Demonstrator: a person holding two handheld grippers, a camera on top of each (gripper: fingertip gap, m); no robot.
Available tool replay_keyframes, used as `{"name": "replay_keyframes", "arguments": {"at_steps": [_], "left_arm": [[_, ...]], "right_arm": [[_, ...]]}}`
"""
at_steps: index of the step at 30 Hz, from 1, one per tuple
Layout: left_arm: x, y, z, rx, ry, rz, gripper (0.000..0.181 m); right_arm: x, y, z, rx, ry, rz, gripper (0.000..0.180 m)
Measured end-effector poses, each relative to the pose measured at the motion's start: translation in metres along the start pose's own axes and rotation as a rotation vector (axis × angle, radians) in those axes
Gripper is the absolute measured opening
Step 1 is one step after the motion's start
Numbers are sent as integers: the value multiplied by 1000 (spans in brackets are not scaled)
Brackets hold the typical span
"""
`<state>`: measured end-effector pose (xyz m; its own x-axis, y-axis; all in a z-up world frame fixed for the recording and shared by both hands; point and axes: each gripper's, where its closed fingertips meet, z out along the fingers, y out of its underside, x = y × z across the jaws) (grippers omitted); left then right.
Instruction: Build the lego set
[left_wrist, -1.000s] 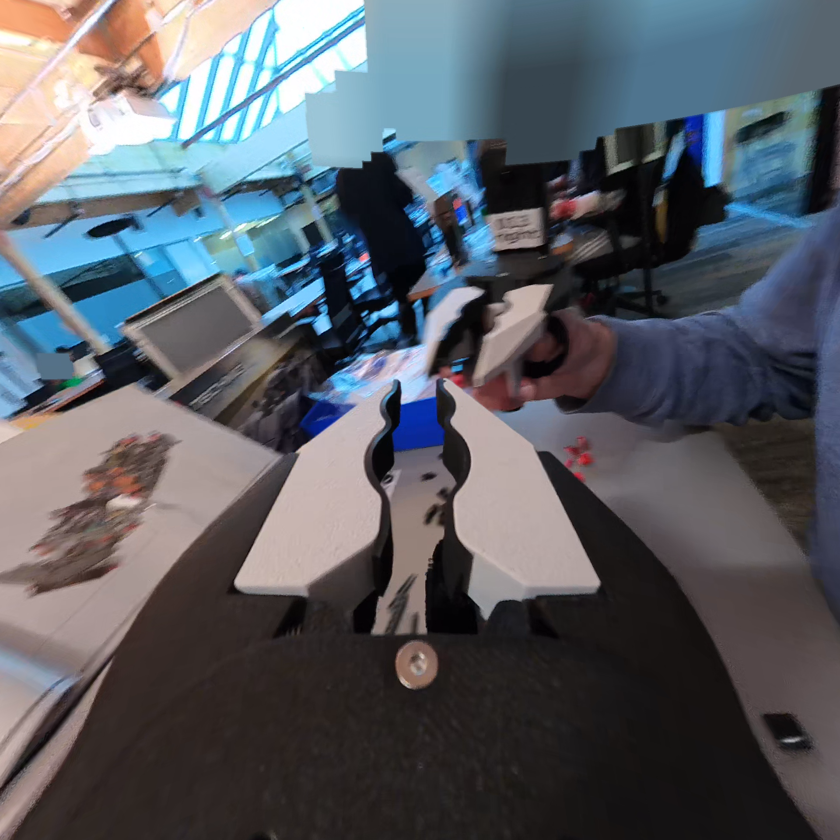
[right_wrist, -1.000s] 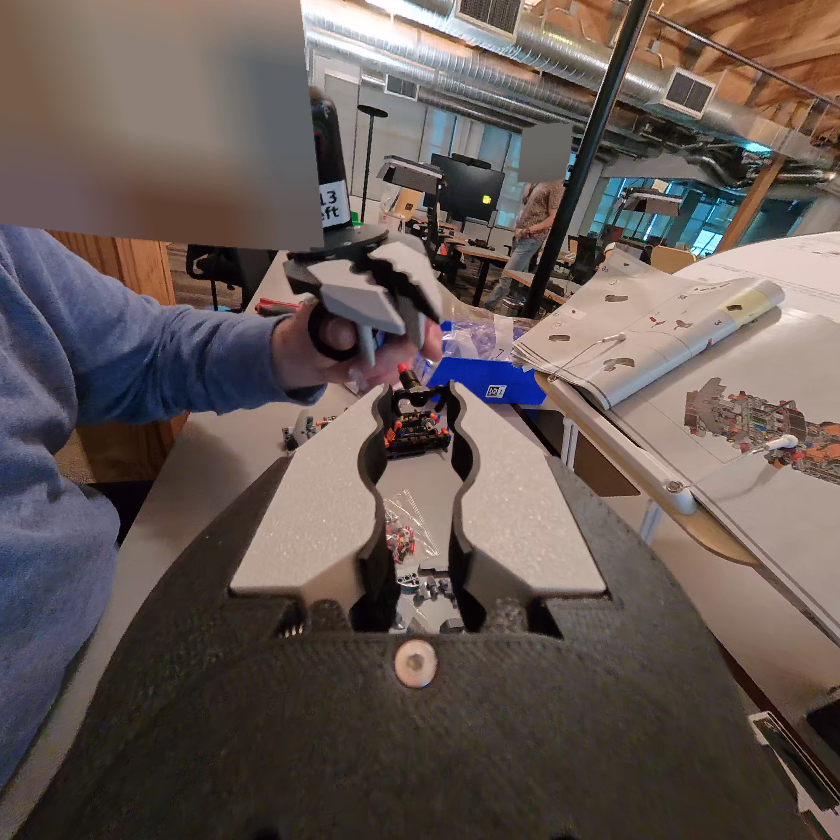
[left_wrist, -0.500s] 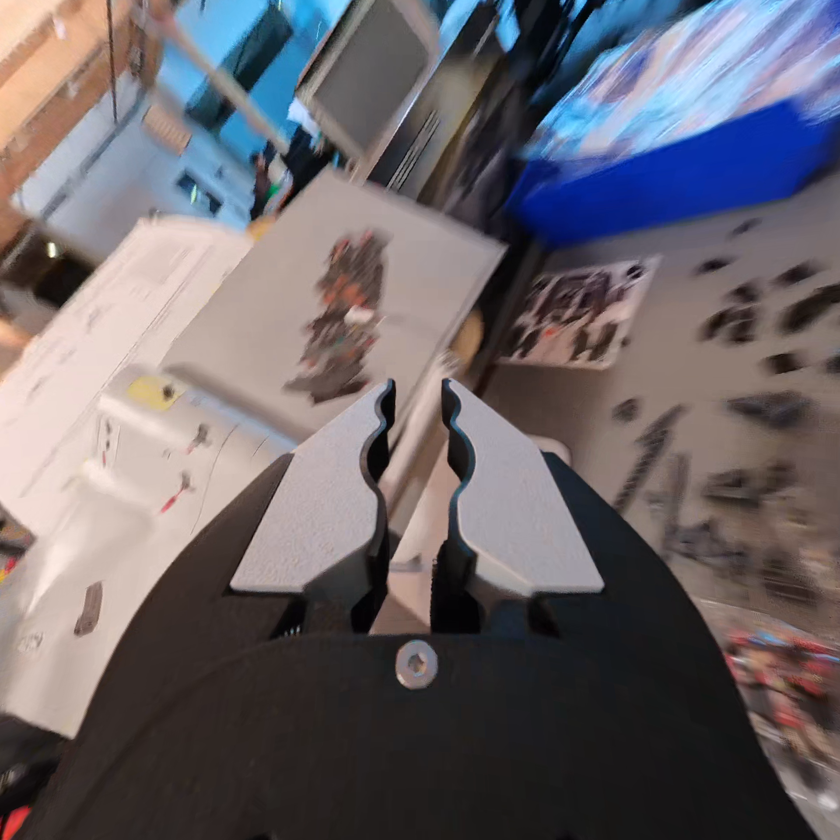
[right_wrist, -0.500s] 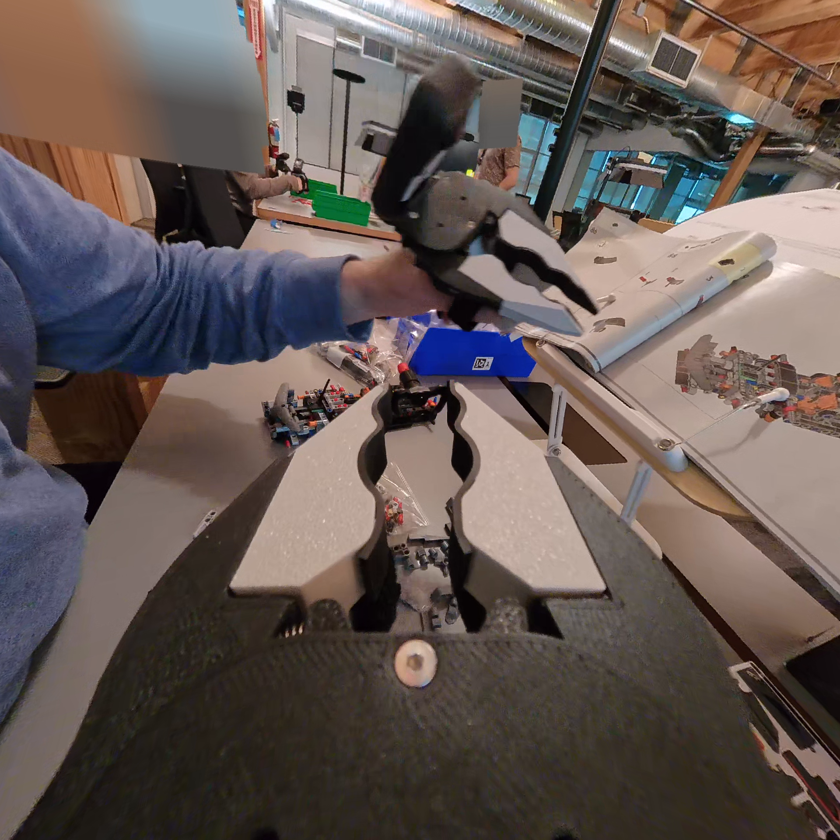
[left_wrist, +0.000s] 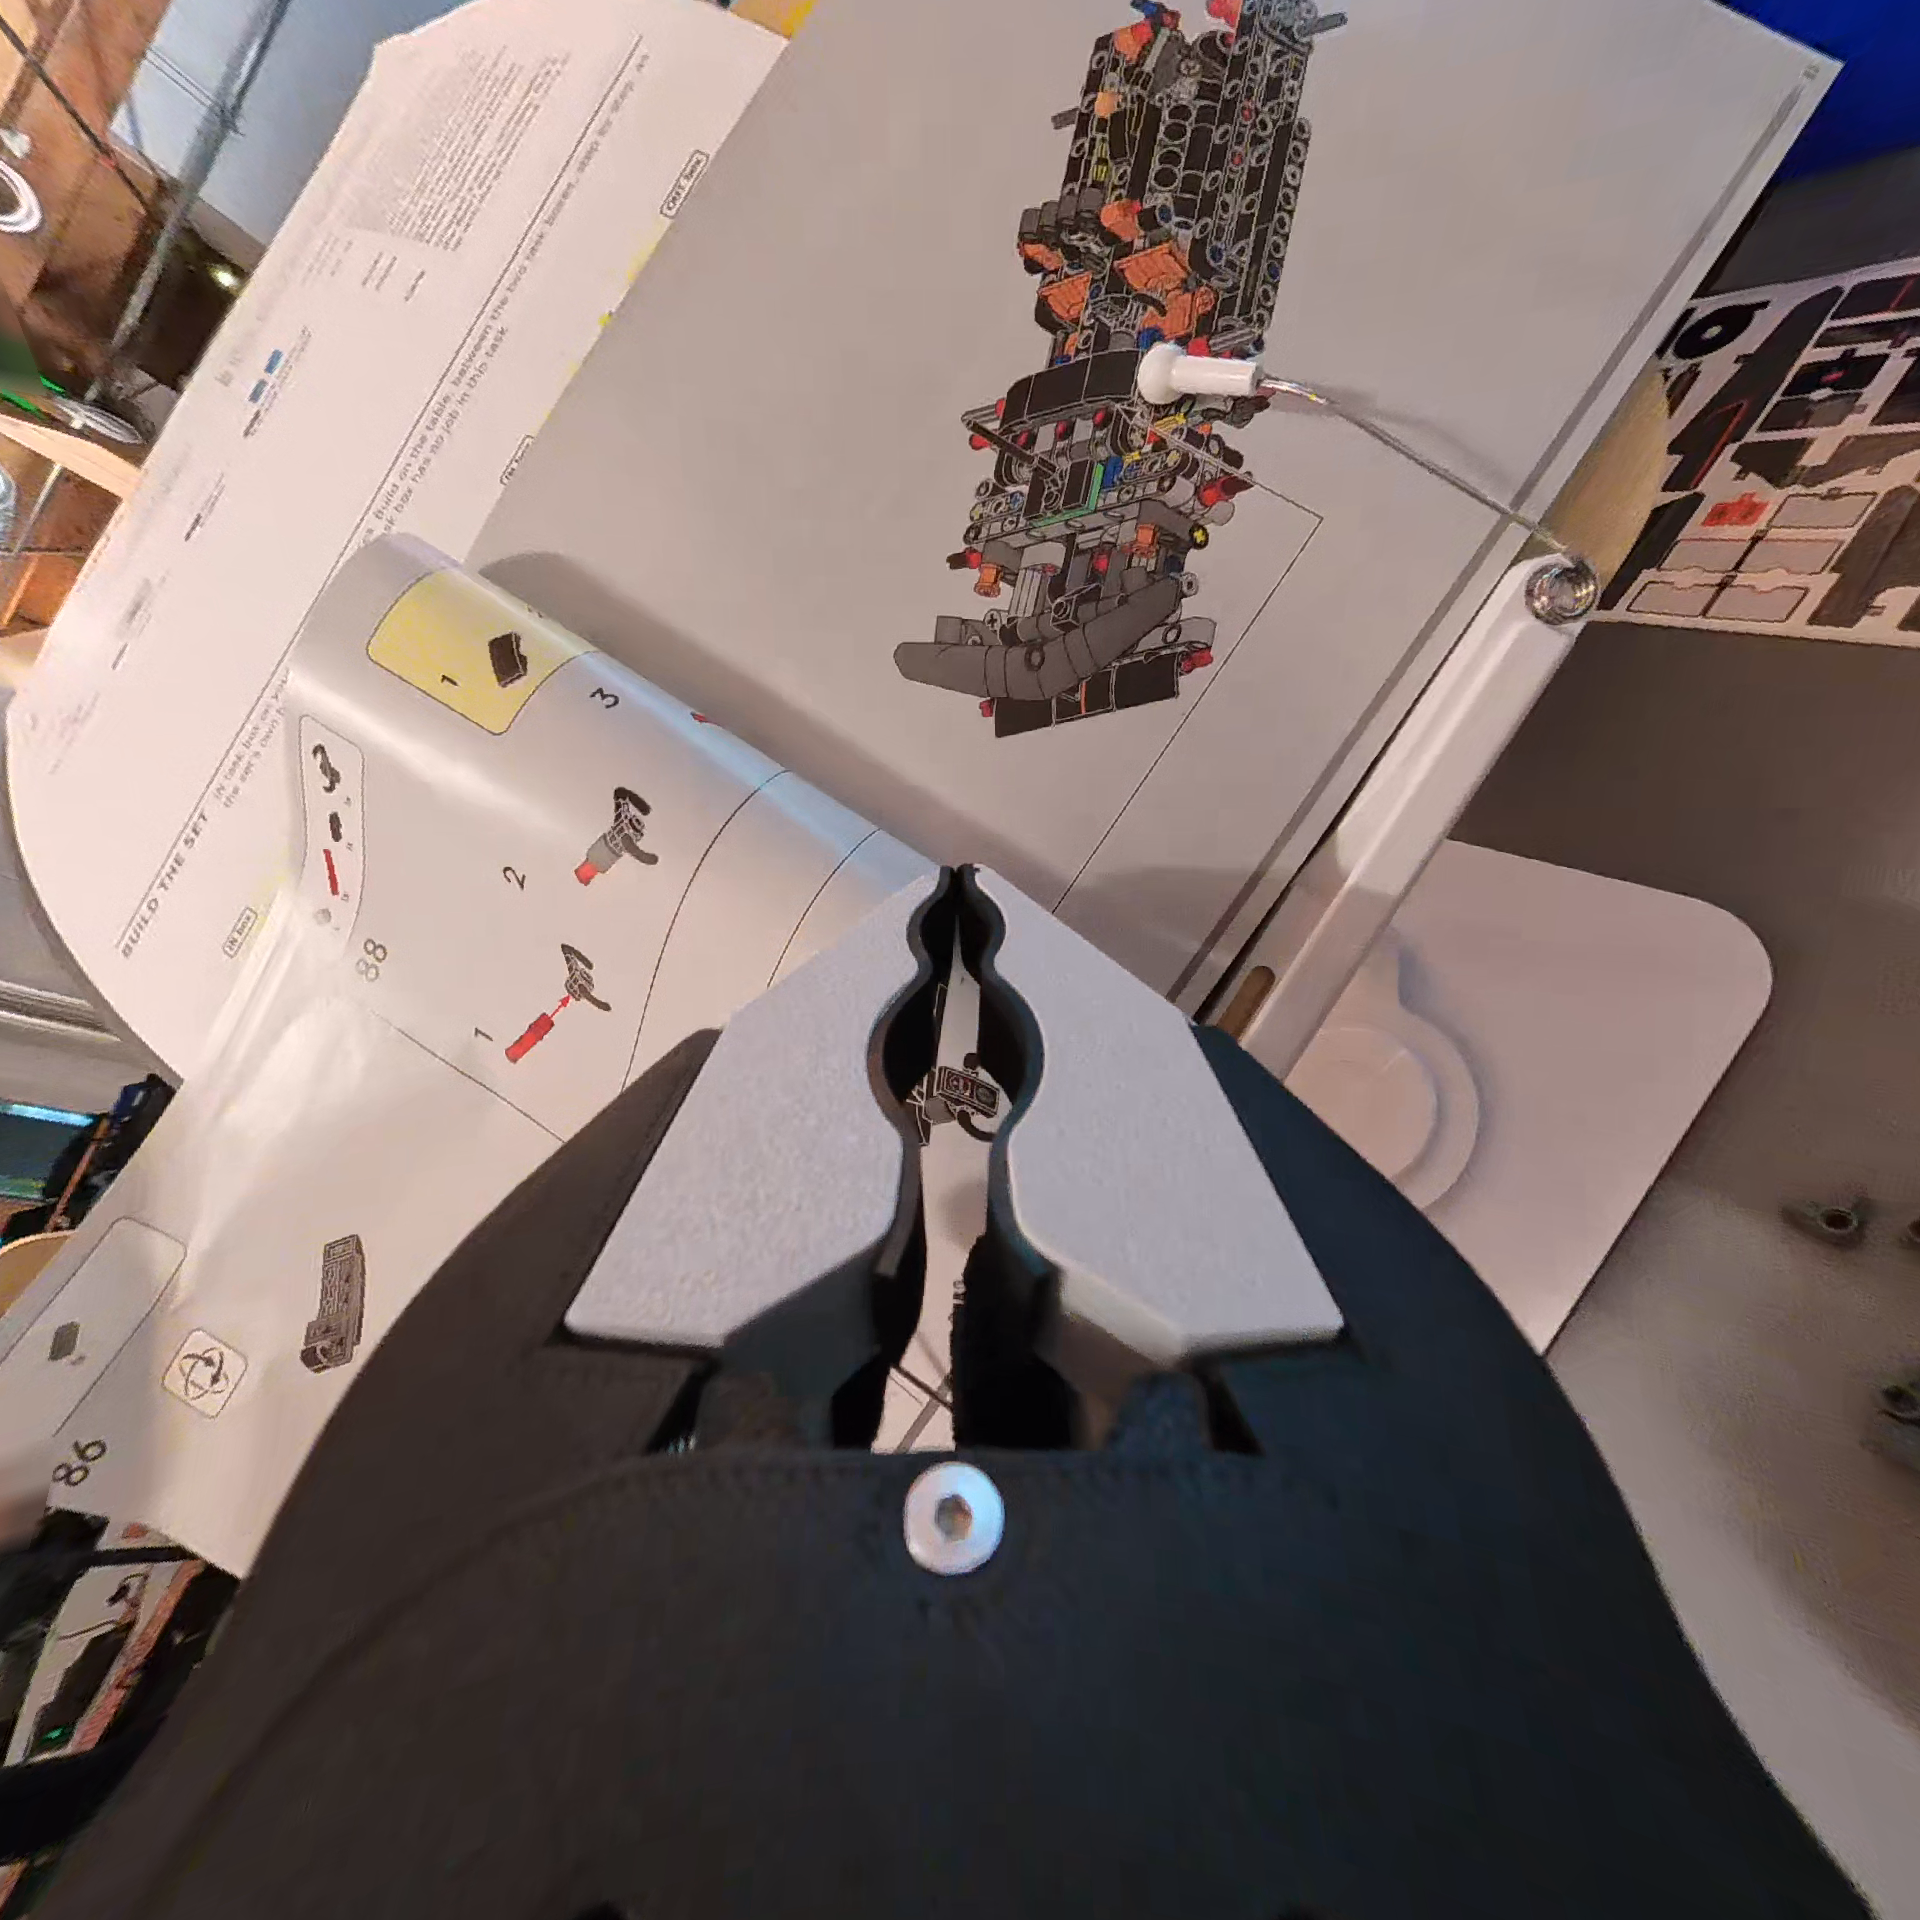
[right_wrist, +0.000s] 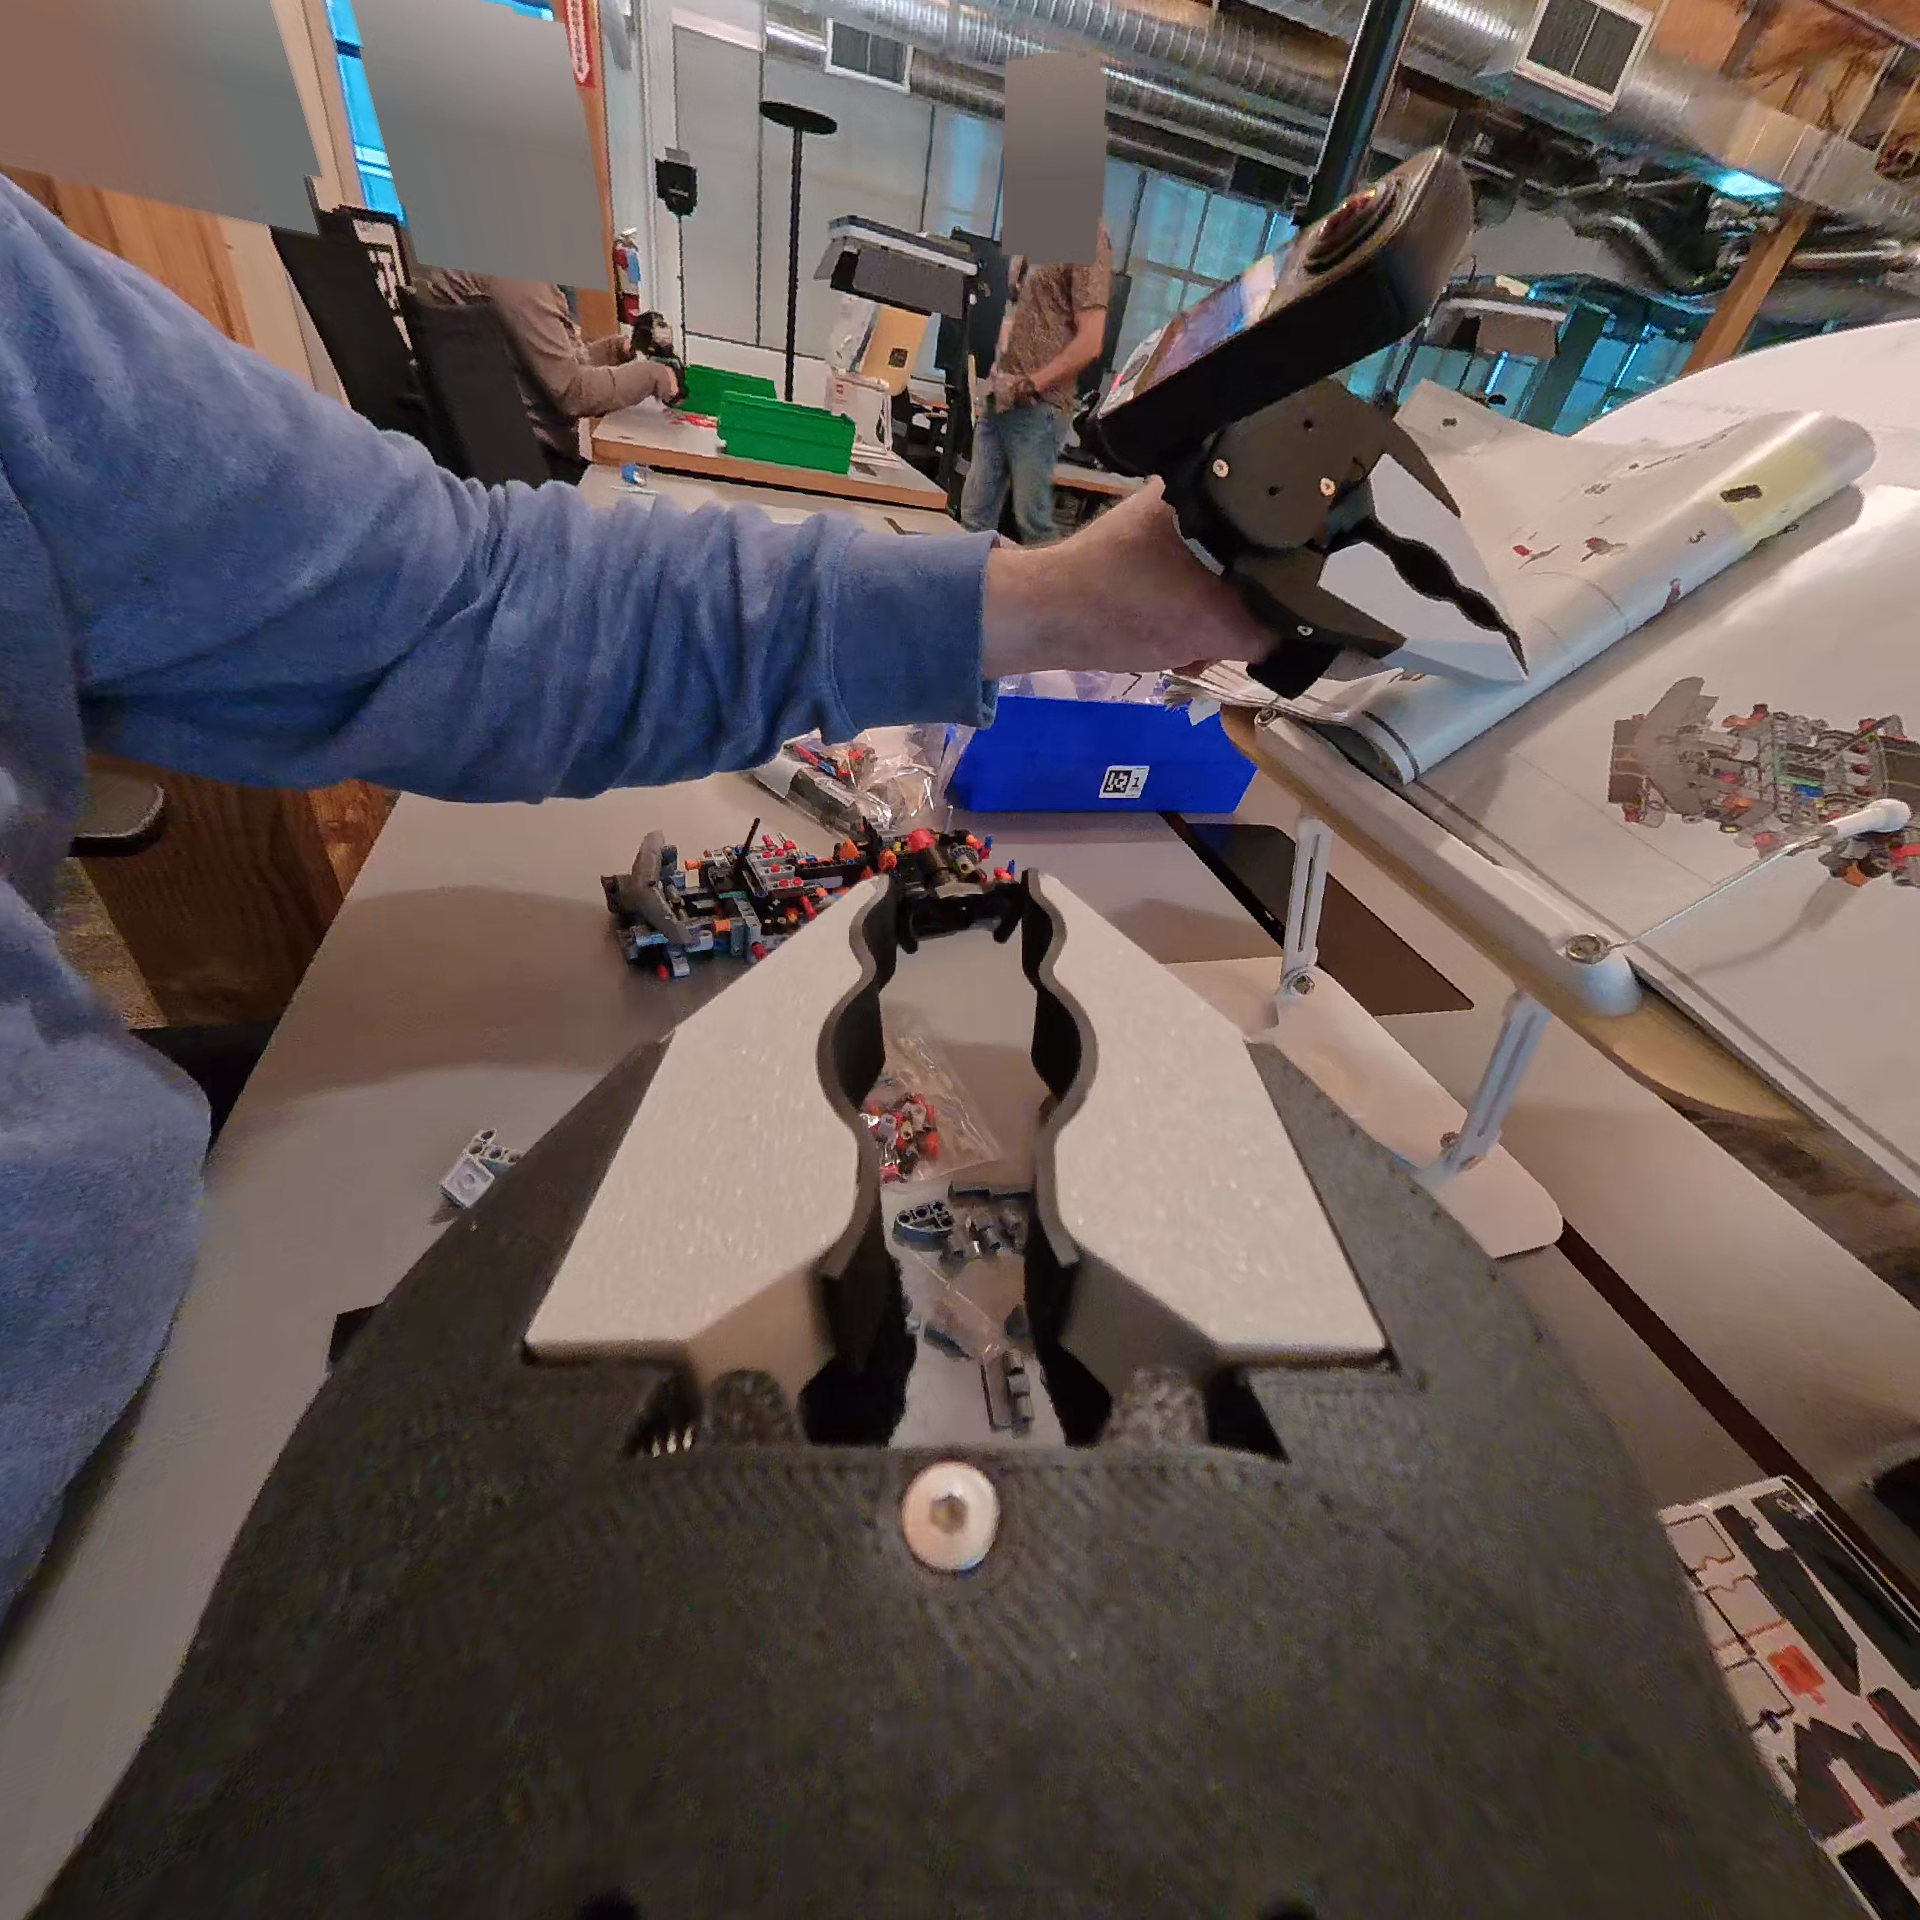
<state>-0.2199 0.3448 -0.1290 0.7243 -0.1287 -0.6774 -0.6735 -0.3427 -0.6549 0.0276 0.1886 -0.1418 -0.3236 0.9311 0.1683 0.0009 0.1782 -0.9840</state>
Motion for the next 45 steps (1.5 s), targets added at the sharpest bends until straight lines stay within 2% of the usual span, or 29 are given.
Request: {"name": "replay_keyframes", "arguments": {"at_steps": [6, 15, 24, 31, 45], "left_arm": [[-2, -1, -2, 72, -18, -75, 0], [-17, -8, -13, 103, -75, -20, 0], [-17, 2, -4, 20, -32, -7, 0], [-17, 2, -4, 73, 28, -131, 0], [-16, 4, -4, 130, 104, -220, 0]], "right_arm": [[2, 4, -1, -5, 3, 6, 21], [2, 5, 0, 3, 2, 14, 21], [0, 7, 2, -1, -4, 20, 21], [1, 8, 2, -5, -3, 21, 21], [2, 9, 0, -5, -3, 27, 21]]}}
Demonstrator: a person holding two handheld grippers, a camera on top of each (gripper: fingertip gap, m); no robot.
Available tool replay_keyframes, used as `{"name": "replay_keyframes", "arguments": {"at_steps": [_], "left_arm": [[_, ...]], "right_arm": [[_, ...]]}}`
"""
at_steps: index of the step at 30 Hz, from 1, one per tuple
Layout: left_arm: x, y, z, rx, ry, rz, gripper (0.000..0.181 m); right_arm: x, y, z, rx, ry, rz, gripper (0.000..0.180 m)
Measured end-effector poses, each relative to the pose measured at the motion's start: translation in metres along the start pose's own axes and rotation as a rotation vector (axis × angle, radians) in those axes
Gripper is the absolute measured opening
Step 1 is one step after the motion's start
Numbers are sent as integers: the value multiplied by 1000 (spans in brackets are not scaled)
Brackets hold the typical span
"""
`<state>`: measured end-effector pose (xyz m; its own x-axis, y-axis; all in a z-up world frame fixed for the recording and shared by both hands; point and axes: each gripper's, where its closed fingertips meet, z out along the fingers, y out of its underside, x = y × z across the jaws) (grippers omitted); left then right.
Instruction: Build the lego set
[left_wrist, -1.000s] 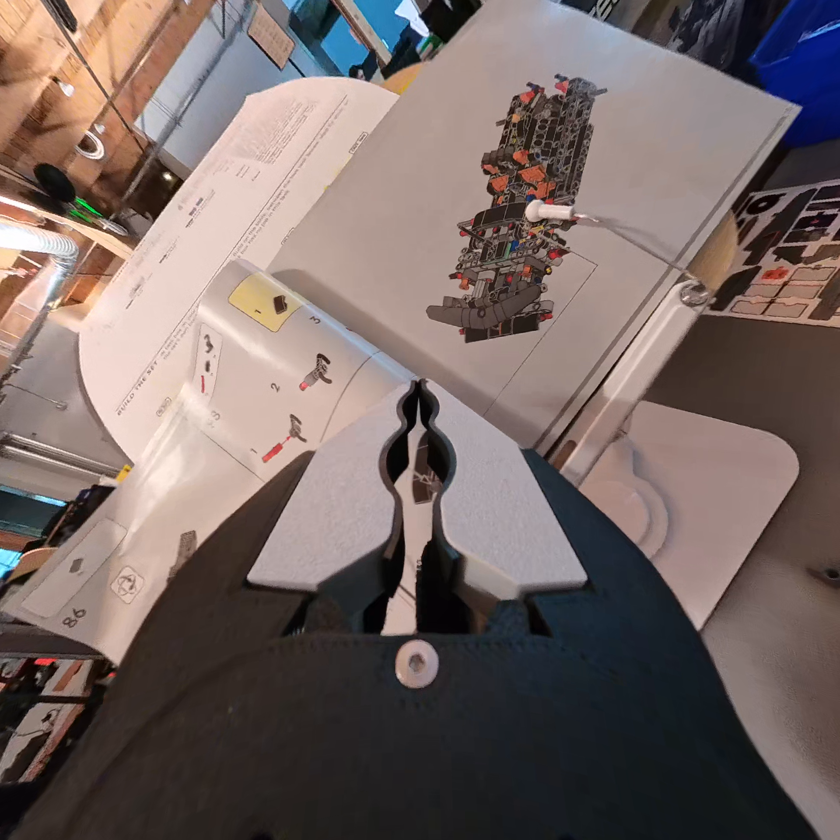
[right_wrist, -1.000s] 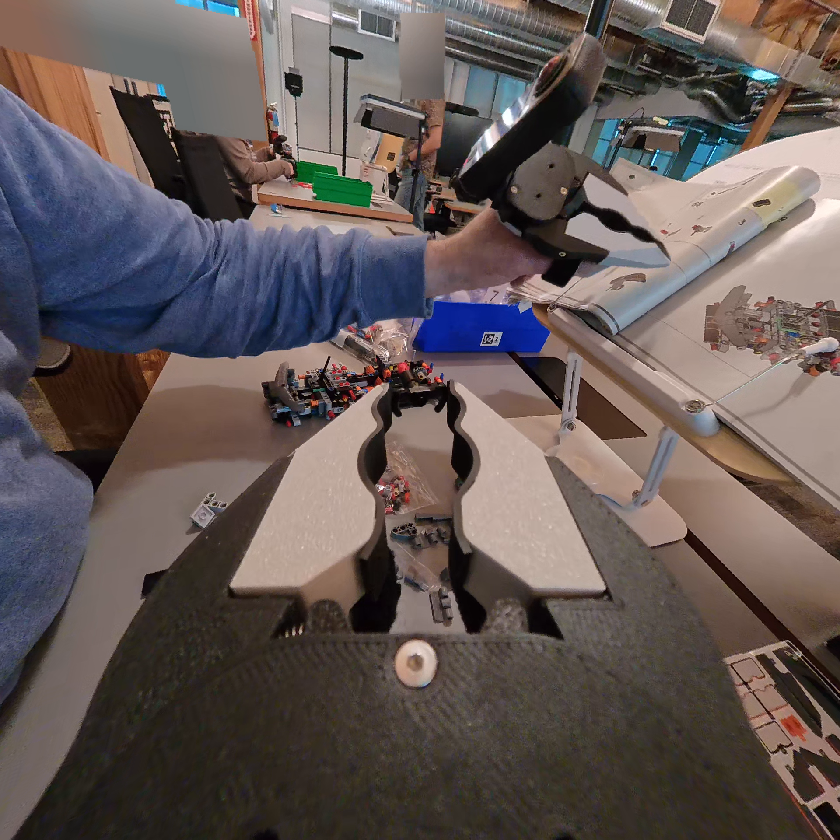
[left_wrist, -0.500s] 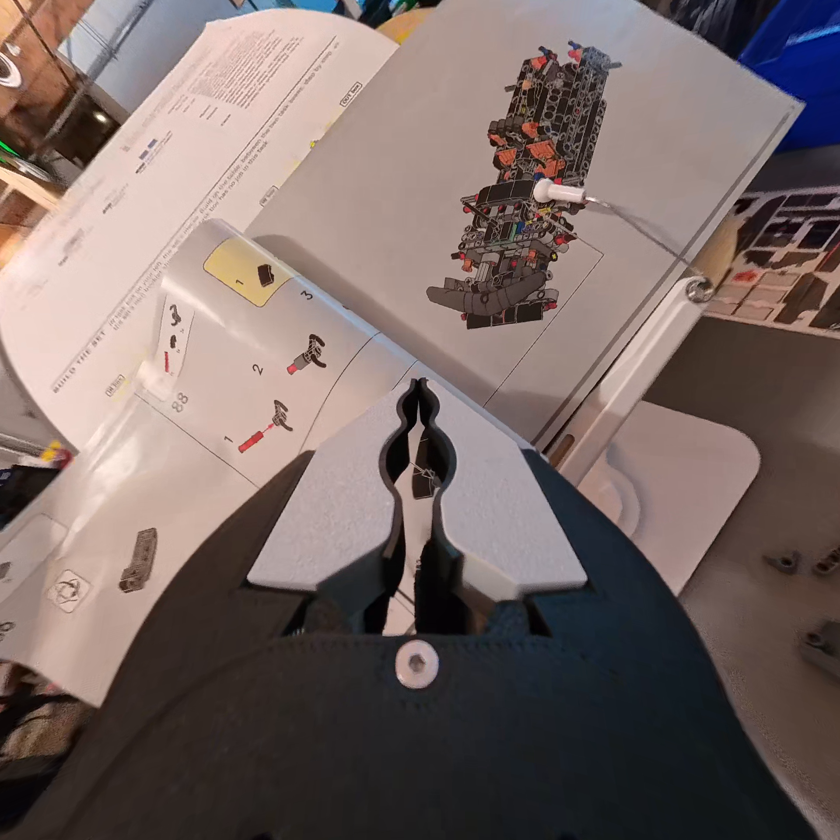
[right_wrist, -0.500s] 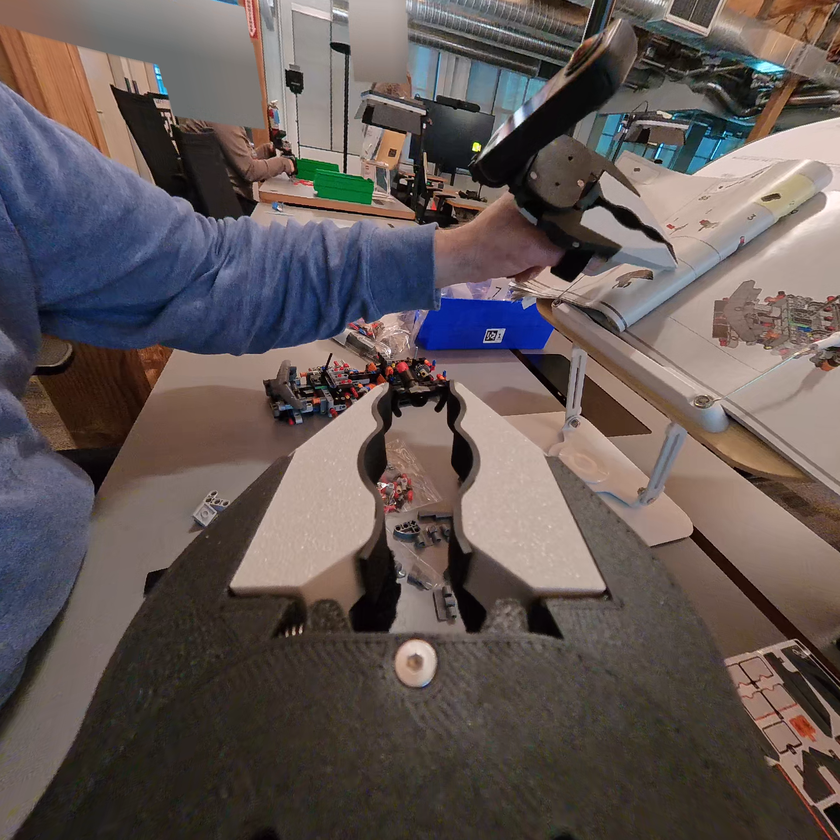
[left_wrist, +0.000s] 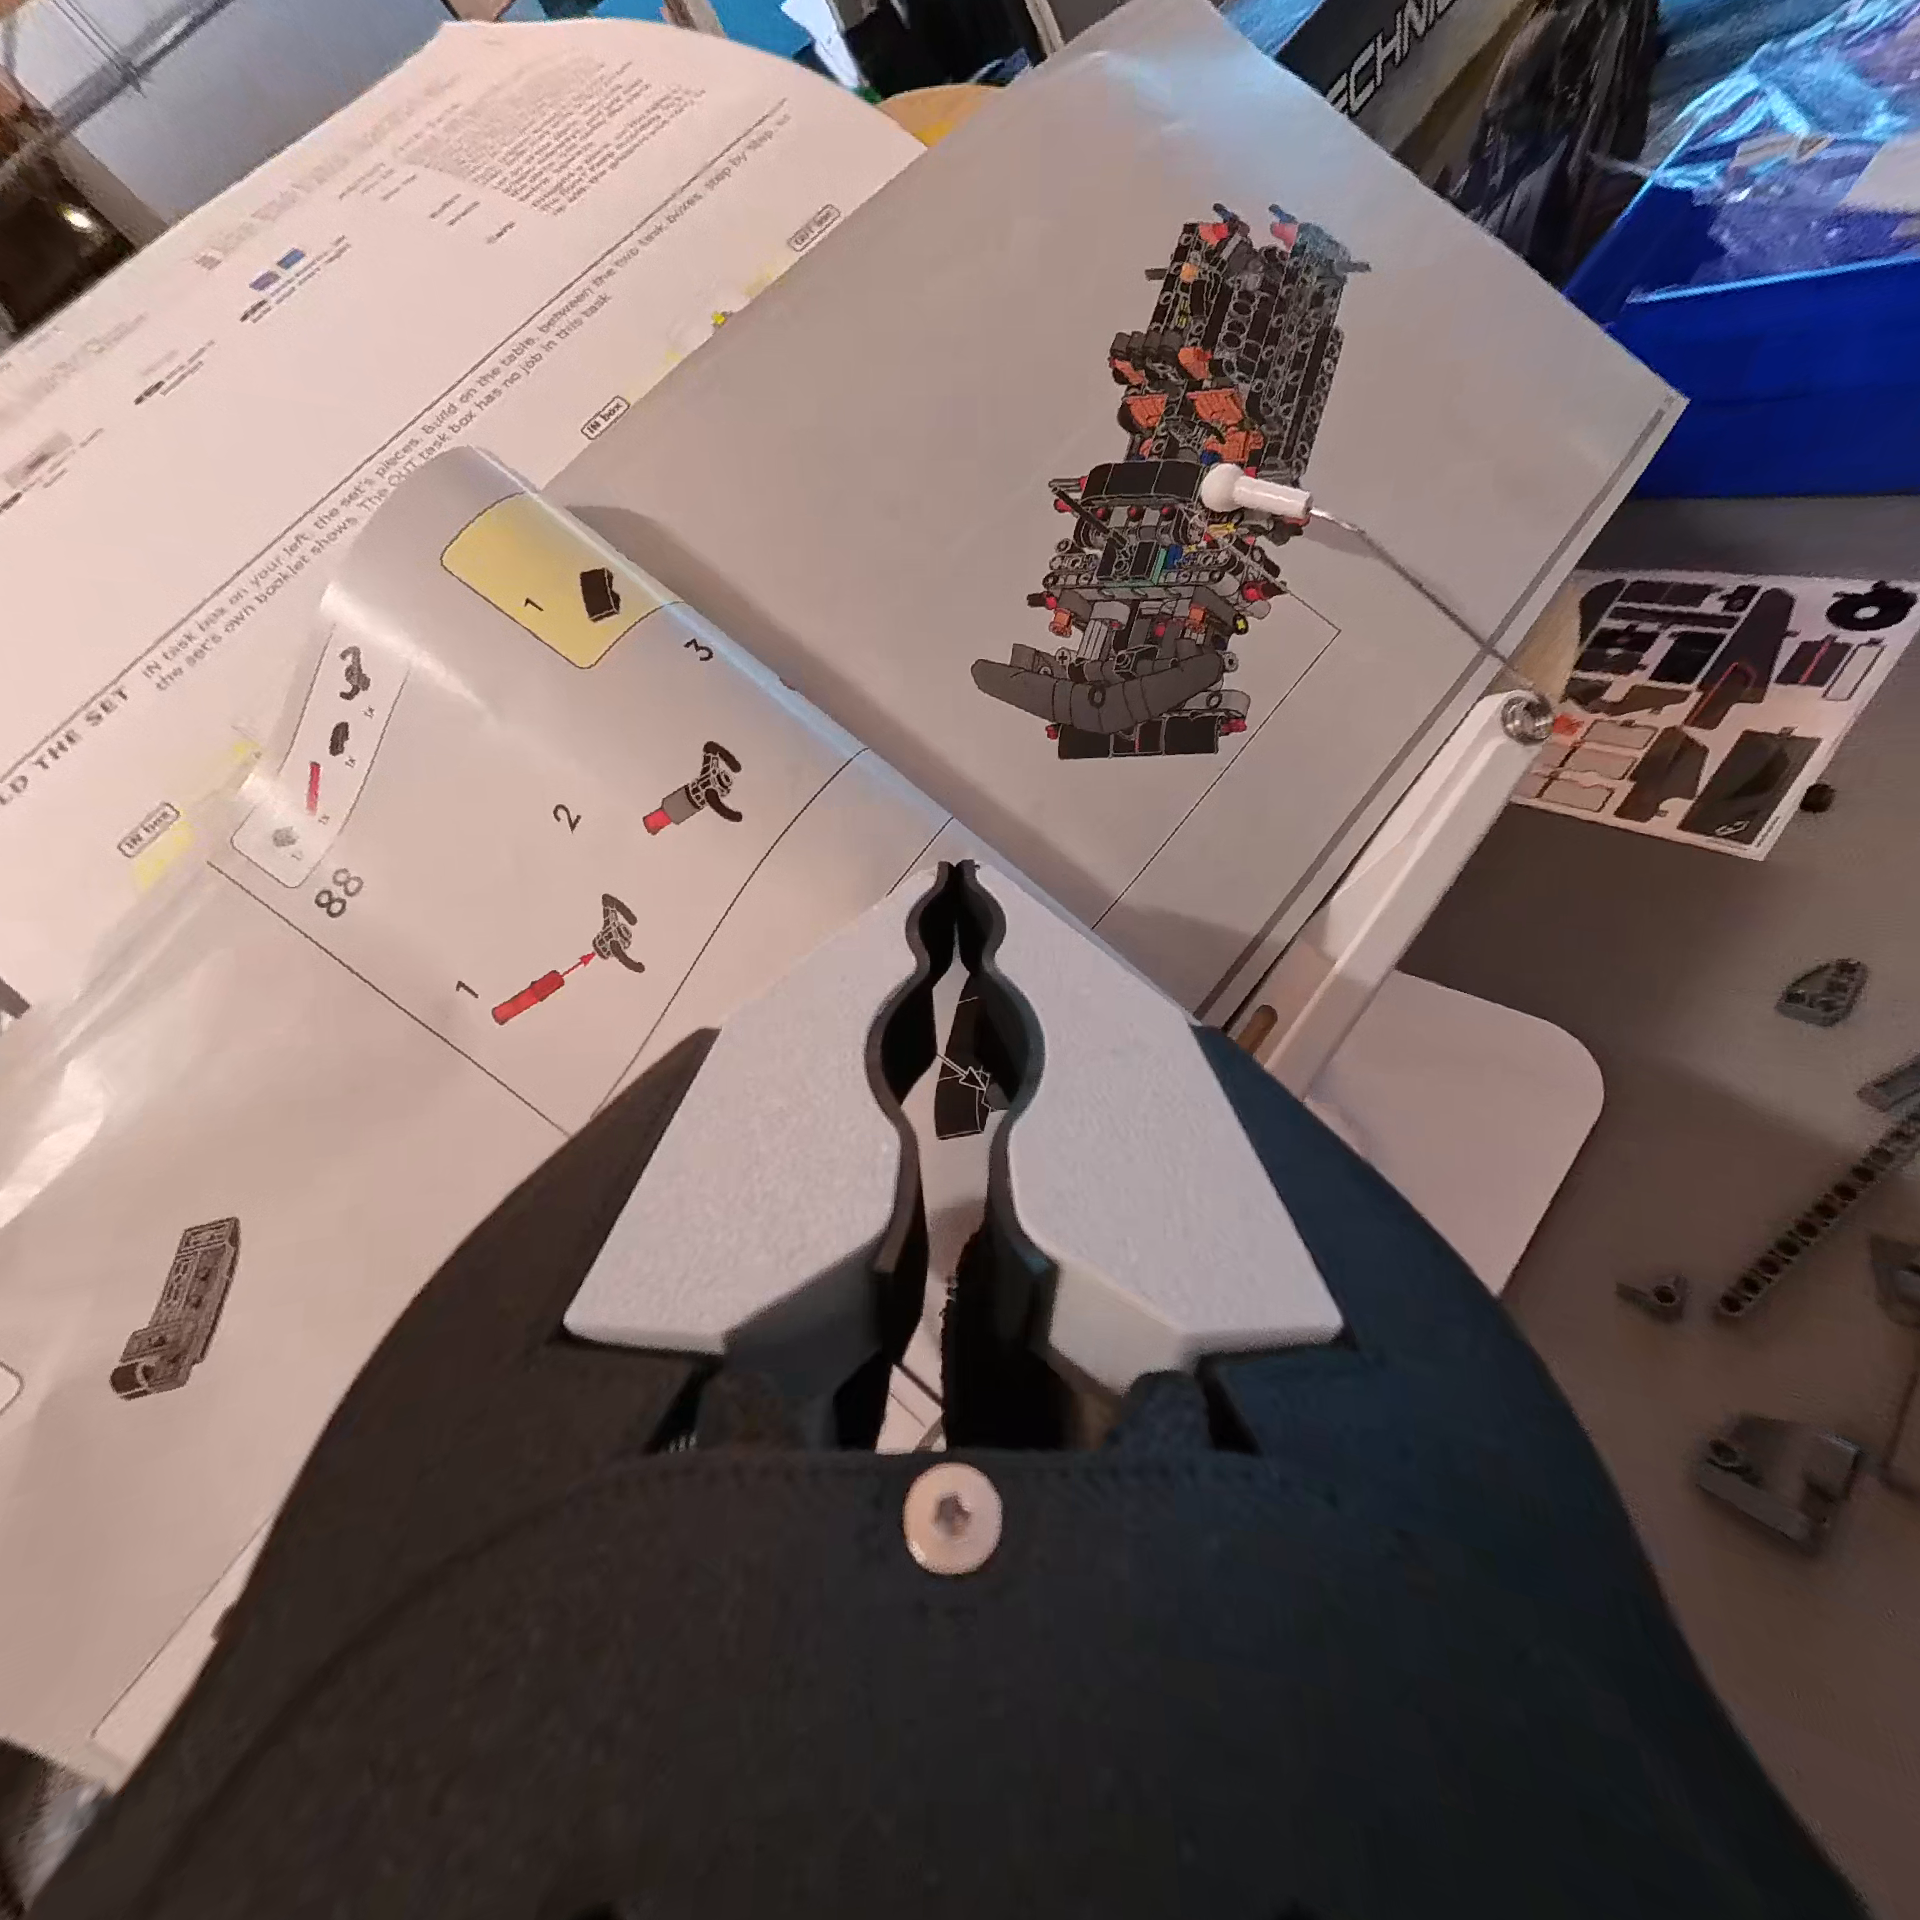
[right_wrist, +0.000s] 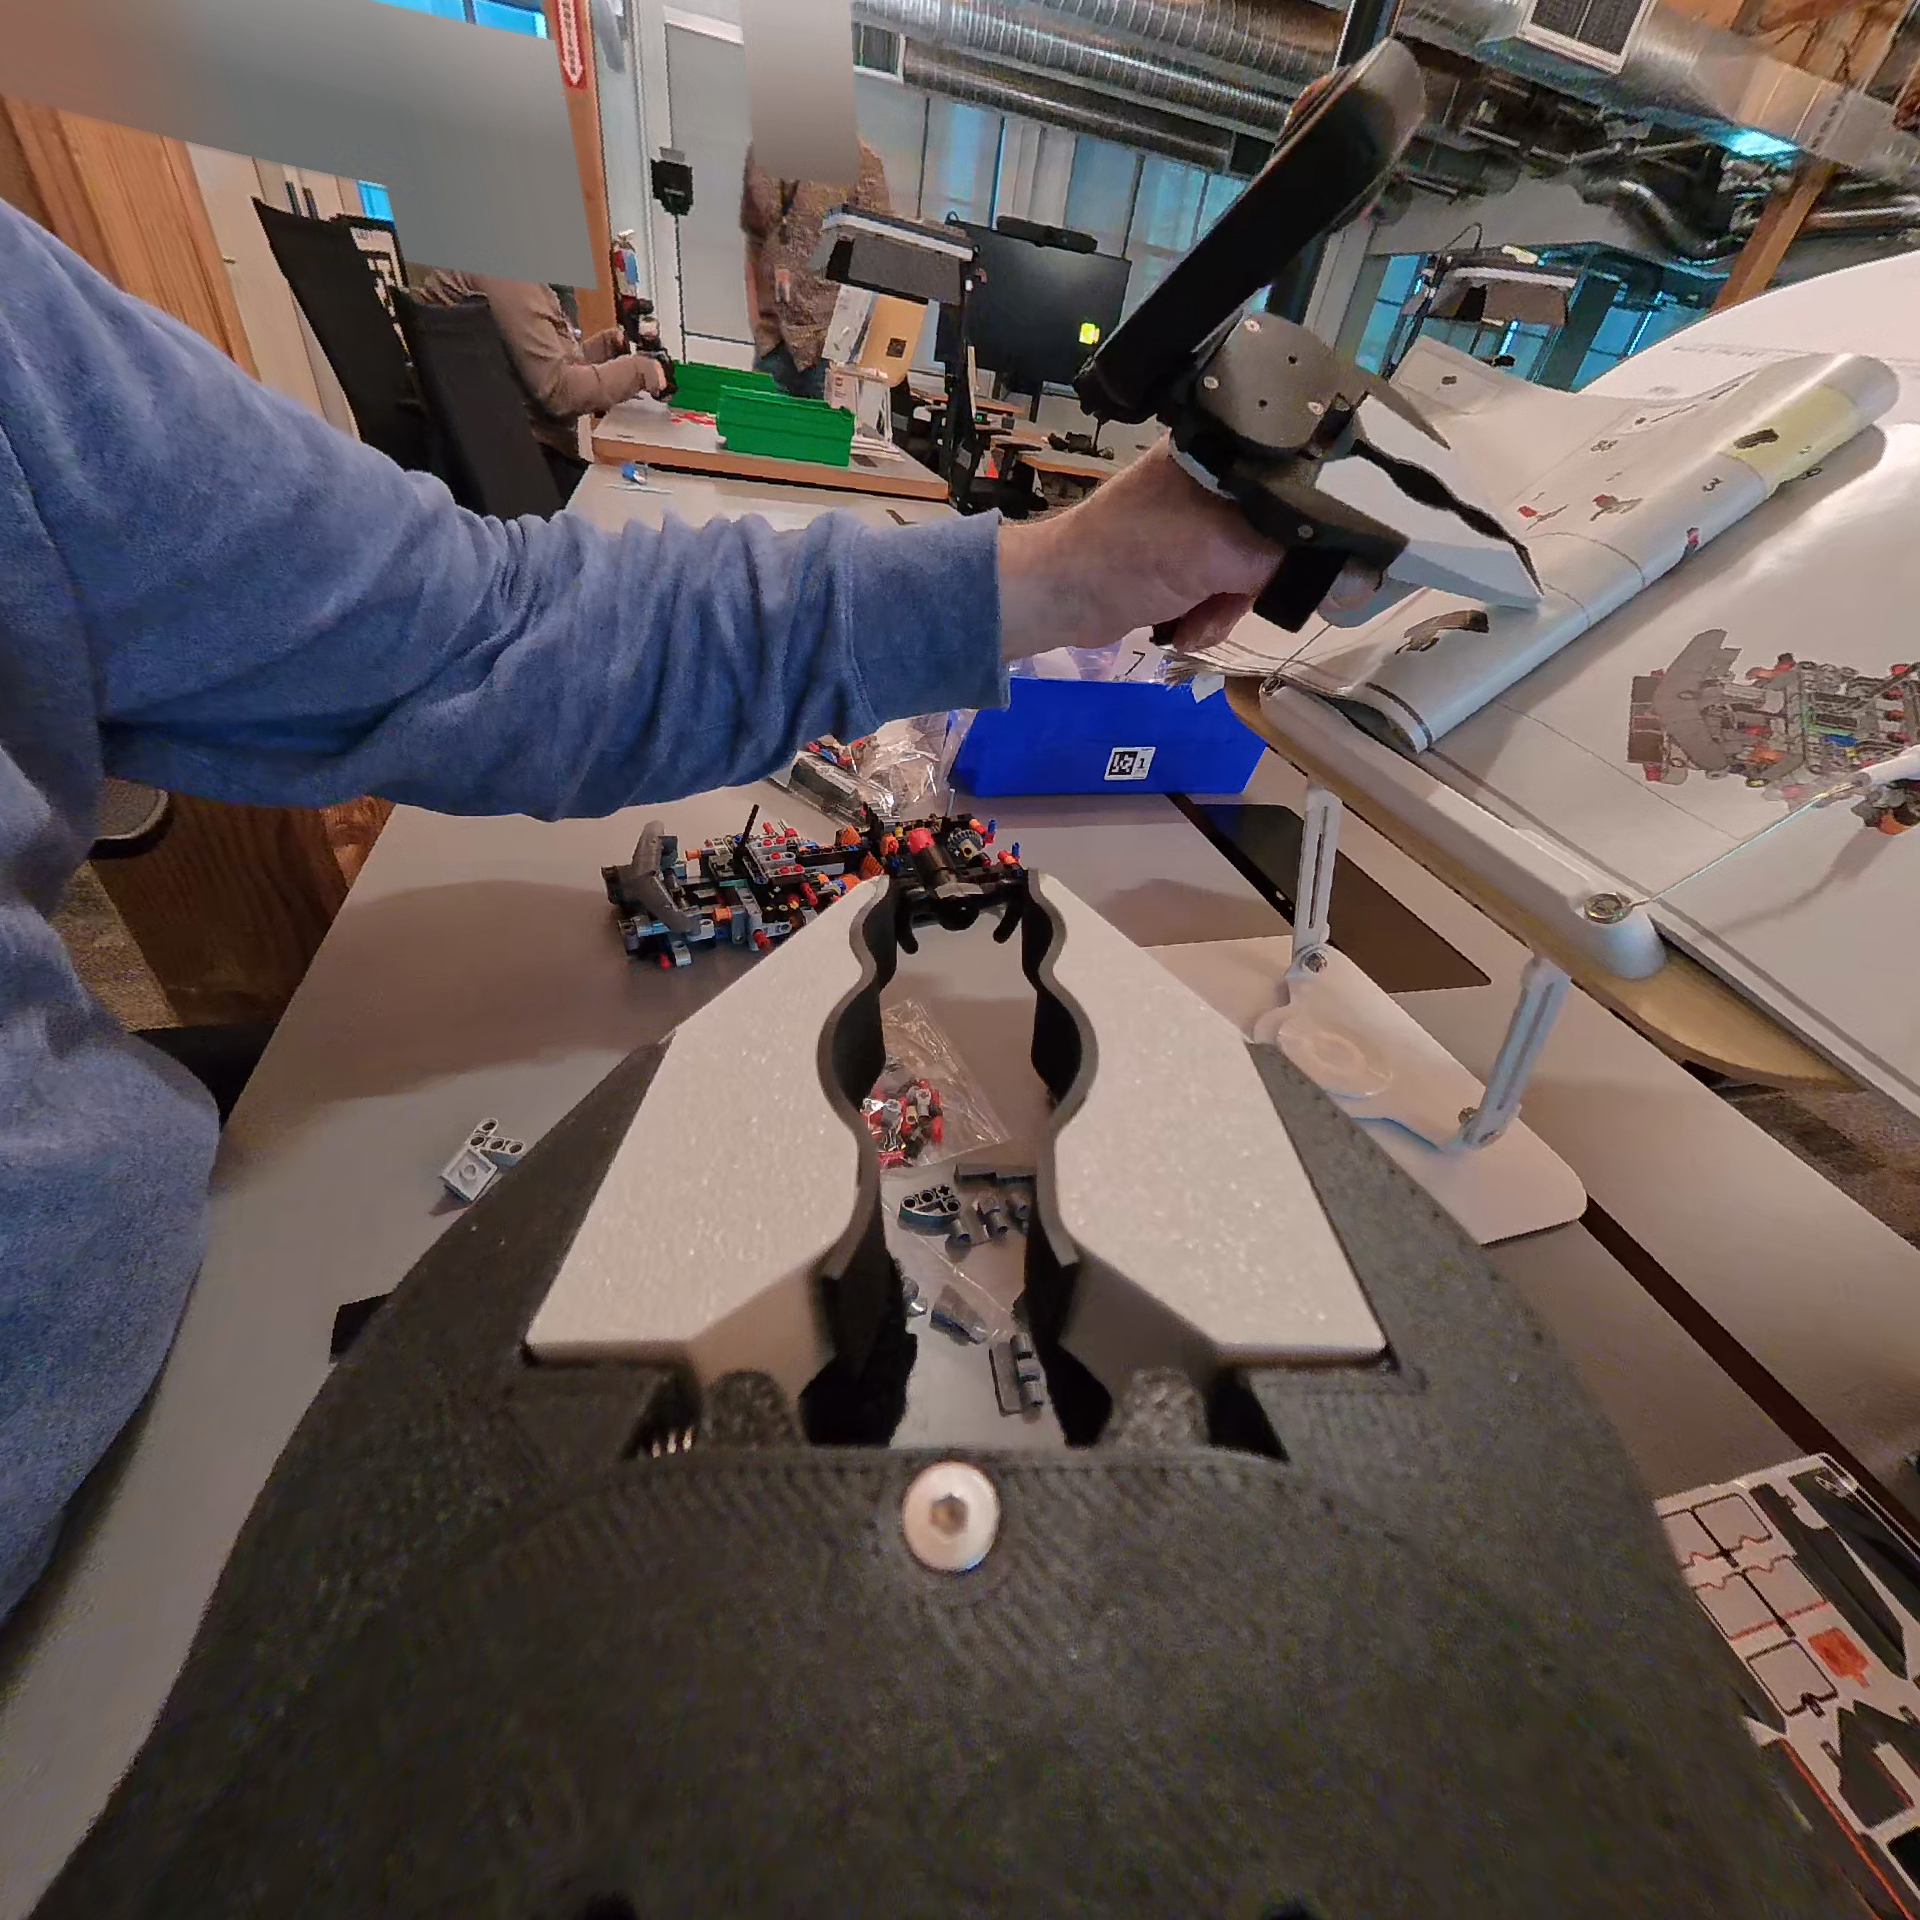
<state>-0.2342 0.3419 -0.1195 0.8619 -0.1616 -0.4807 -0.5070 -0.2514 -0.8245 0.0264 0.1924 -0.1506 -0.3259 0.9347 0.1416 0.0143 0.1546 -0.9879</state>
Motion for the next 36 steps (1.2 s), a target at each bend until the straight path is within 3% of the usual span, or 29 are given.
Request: {"name": "replay_keyframes", "arguments": {"at_steps": [21, 36], "left_arm": [[-8, 18, -8, -6, 1, -77, 0], [-10, 26, -2, -188, -100, 179, 0]], "right_arm": [[2, 3, 1, -5, -5, 11, 20], [3, 4, 2, -11, -1, 6, 20]]}}
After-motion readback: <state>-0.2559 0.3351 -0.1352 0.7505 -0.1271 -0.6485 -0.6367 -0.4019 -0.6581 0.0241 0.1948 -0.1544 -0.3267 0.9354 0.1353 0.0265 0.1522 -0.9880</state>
